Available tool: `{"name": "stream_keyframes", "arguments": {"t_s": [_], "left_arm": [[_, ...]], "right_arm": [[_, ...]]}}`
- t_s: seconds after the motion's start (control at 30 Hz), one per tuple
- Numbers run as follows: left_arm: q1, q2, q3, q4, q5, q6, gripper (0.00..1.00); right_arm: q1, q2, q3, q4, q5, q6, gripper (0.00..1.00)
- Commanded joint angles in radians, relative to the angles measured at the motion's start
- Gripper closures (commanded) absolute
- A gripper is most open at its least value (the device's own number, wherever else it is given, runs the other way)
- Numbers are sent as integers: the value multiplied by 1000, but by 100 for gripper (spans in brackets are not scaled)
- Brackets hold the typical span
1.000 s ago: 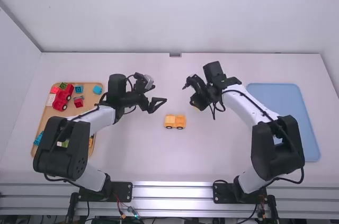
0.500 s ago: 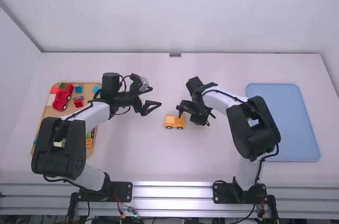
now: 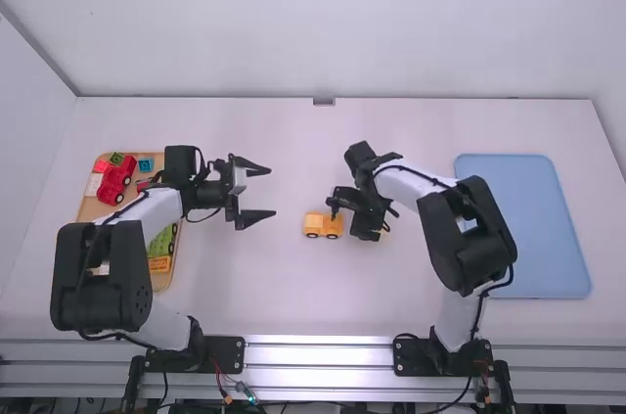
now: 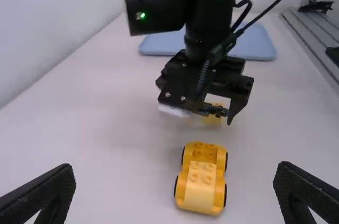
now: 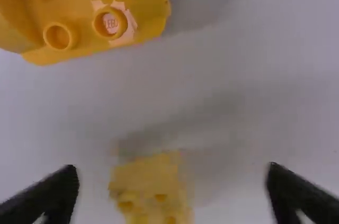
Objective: Assemble lego blocks to make yellow taxi
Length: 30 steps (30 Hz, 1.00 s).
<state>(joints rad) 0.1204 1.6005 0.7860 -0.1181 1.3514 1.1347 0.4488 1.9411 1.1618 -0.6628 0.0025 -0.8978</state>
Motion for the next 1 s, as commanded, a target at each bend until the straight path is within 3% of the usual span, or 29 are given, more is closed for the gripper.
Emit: {"name": "stream_keyframes", "arguments": {"t_s": [0.0, 0.13, 0.2, 0.3, 0.5, 0.73, 0.97], "left_arm": [[0, -26, 18, -5, 67, 87, 1], [1, -26, 18, -10, 53, 85, 1], [5, -26, 17, -38, 68, 85, 1], [2, -26, 15, -66, 72, 96, 1], [-91, -3, -9, 9, -6, 136, 1], [-214, 56, -9, 112, -71, 29, 1], [-243, 103, -10, 154, -45, 3, 1]], "right_arm": [[-5, 13, 17, 16, -10, -5, 1], [-26, -38, 16, 16, -97, -40, 1], [-59, -92, 15, -17, -221, -105, 1], [-135, -138, -3, -34, -409, -231, 1], [-331, -161, -149, 39, -769, -500, 1], [-473, -161, -339, 251, -904, -564, 1], [-496, -70, -370, 354, -940, -566, 1]]}}
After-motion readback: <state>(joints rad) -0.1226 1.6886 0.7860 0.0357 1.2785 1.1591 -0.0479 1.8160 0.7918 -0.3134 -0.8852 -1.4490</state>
